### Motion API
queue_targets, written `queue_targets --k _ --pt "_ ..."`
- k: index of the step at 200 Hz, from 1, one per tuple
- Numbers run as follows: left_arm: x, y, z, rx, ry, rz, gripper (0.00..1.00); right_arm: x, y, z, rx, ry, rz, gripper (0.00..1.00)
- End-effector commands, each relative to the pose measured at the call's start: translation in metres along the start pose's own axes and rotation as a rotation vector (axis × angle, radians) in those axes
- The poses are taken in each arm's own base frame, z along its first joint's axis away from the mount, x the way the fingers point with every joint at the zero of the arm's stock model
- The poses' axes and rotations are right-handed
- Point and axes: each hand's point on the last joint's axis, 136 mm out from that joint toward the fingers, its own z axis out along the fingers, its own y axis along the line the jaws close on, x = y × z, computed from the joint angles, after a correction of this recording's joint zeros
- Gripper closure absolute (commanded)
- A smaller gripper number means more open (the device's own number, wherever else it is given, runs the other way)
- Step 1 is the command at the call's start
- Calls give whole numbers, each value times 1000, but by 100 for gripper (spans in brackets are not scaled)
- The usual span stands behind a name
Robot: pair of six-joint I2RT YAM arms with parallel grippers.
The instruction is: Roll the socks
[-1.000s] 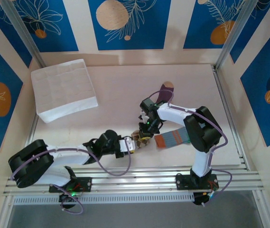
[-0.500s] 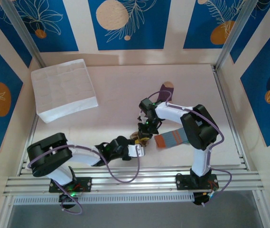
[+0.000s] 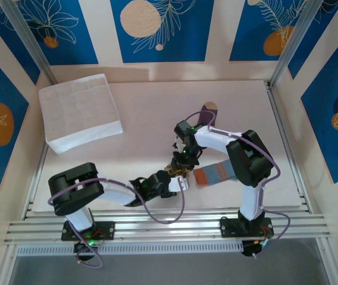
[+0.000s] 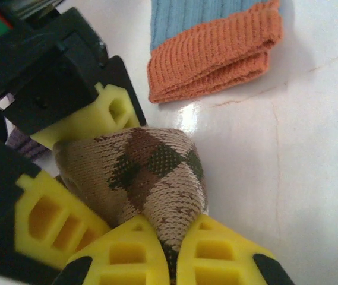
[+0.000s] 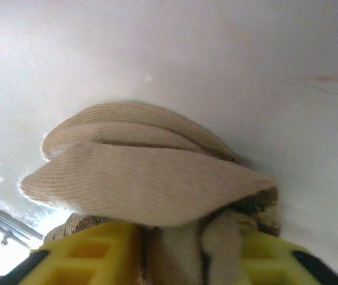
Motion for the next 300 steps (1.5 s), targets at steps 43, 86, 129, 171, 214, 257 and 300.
queue_targets --k 43,86,129,171,214,257,300 --pt "42 -37 -14 226 103 -278 100 35 8 -1 -36 26 -4 44" --pt "37 -34 -22 358 90 -444 100 39 7 -16 -88 -40 6 41" --pt "31 -11 -25 445 27 -663 100 38 4 -29 -175 -110 30 37" --pt "28 11 -19 530 -2 -834 100 28 -3 -42 -213 -200 46 37" --pt "42 23 -10 573 37 -979 100 12 -12 -50 -234 -278 92 38" --pt "60 34 -1 588 20 -1139 100 0 -11 -51 -273 -334 167 40" --pt "75 33 3 571 34 -1206 100 -3 -7 -53 -326 -388 284 40"
